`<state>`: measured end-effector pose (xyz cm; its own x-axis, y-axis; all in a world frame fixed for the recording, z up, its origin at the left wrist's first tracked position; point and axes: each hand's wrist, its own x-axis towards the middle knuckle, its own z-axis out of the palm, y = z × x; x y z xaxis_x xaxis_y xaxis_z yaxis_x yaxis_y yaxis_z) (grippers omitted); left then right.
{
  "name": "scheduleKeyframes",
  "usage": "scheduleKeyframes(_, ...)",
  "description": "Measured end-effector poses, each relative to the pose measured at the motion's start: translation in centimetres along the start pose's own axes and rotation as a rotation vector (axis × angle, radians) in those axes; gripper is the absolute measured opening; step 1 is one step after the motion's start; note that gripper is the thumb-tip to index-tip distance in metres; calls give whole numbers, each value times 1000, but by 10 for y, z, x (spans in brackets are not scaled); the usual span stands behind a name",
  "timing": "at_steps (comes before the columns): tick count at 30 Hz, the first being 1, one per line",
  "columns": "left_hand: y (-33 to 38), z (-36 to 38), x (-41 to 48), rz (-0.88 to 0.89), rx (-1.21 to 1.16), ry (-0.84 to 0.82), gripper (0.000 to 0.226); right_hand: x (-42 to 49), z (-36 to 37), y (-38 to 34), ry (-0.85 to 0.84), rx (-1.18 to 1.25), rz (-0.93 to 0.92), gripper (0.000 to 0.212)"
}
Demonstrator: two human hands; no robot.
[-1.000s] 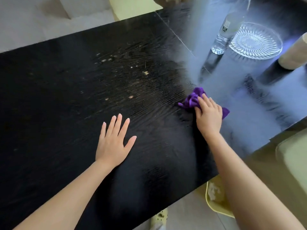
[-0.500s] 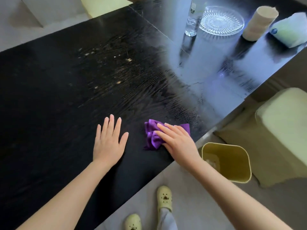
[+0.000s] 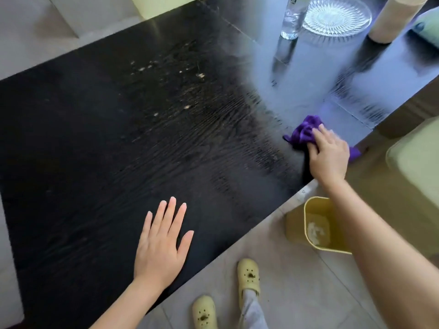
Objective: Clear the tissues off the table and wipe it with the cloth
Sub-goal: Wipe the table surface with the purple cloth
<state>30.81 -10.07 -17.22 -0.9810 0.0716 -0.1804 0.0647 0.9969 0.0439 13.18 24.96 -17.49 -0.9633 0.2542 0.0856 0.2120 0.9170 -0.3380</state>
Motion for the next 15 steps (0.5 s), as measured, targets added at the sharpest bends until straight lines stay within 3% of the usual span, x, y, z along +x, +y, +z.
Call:
scheduleKeyframes(8,-1,0,1,14,12,2,62,-149,29,-131,-215,1,-378,43)
scheduleKeyframes(15,-2,0,-1,25,-19,26,60,-96,54,-192,-410,4,-641,43)
